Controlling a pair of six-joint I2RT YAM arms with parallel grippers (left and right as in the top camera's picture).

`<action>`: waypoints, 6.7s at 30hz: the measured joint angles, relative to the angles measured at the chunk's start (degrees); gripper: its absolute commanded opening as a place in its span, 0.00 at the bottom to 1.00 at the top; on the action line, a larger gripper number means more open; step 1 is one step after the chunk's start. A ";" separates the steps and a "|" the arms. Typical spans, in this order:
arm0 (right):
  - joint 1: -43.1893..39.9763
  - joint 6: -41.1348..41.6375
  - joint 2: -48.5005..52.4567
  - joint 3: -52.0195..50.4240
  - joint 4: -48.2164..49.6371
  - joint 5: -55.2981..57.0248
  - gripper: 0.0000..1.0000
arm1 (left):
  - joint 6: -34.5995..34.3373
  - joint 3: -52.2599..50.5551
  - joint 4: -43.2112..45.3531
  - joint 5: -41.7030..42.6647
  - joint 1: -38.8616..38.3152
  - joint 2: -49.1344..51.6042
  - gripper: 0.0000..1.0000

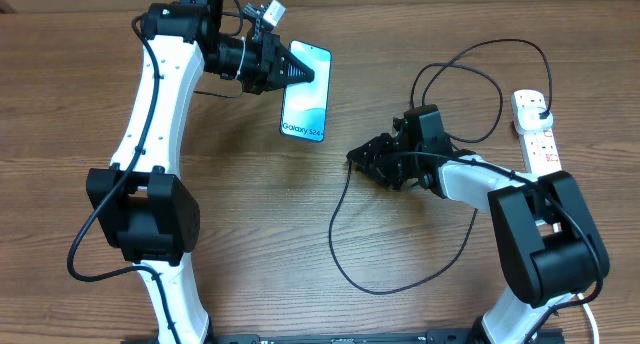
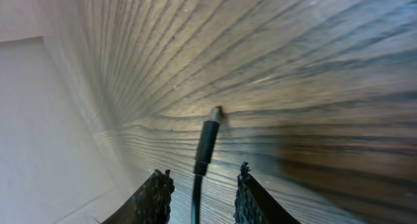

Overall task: Plug charger to phone and switch on socket
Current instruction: 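Close the right gripper on the black cable connector, then lift the connector upward toward the phone's bottom port, then push the connector up into the phone's bottom port with the right gripper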

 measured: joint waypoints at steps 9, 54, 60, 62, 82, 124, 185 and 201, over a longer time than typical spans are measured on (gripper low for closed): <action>0.37 1.92 3.98 0.00 4.35 -2.49 0.20 | 0.00 0.00 0.00 0.00 0.00 0.00 0.04; 0.31 -6.97 -53.24 -0.15 -11.82 -1.62 0.04 | -21.11 0.00 29.05 23.32 -0.02 0.00 0.04; 10.25 -4.09 -50.12 -0.22 -3.58 5.16 0.04 | -35.47 -0.13 44.92 23.85 -1.05 0.00 0.04; 11.34 -3.82 -48.68 -0.22 -1.88 6.16 0.04 | -42.12 -0.13 51.69 24.04 -1.90 0.00 0.04; 12.17 0.42 -42.62 -0.35 14.10 14.25 0.04 | -80.91 -0.09 87.62 16.26 -5.49 0.00 0.04; 4.63 4.74 -37.59 -0.37 24.02 2.43 0.04 | -80.83 -0.09 87.65 15.65 -5.64 0.00 0.04; 2.45 8.09 -35.71 -0.39 27.47 -2.38 0.04 | -79.76 -0.09 87.62 13.64 -6.82 0.00 0.04; 0.96 8.55 -35.71 -0.39 27.78 -2.40 0.04 | -79.71 -0.09 87.62 12.41 -6.84 0.00 0.04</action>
